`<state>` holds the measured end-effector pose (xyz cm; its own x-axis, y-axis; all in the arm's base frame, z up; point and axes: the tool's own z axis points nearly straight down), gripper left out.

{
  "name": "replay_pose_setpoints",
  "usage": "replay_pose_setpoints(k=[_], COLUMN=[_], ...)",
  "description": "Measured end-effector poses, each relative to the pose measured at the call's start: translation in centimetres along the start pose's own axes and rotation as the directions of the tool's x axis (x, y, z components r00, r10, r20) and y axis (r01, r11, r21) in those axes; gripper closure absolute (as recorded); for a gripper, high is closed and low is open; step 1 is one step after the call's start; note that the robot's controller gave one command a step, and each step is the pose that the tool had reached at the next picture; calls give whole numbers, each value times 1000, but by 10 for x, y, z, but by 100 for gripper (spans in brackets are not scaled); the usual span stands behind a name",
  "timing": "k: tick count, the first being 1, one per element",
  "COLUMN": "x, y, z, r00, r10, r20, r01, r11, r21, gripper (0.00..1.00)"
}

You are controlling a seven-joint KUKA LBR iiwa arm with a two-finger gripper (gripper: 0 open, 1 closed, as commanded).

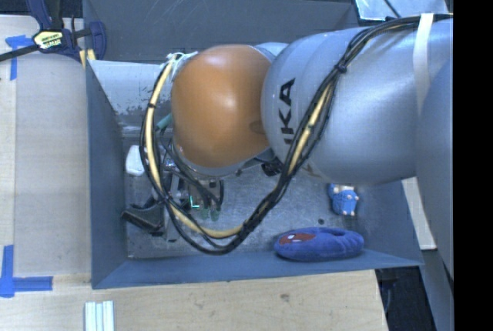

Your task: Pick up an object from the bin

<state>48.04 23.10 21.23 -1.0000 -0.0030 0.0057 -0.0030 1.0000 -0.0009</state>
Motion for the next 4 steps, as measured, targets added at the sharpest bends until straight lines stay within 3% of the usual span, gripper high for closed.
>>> replay_pose_setpoints(k=[1, 2, 3, 4], x=[-54, -79, -78, -47], y=[-7, -43, -40, -25], z=[118, 143, 141, 11], r00=[868, 885, 882, 896], r10=[-497, -466, -470, -444], r20=[2, 4, 7, 9], r01=[497, 466, 470, 444], r11=[868, 885, 882, 896], r21=[1, 3, 2, 2], gripper=[0, 0, 100, 100])
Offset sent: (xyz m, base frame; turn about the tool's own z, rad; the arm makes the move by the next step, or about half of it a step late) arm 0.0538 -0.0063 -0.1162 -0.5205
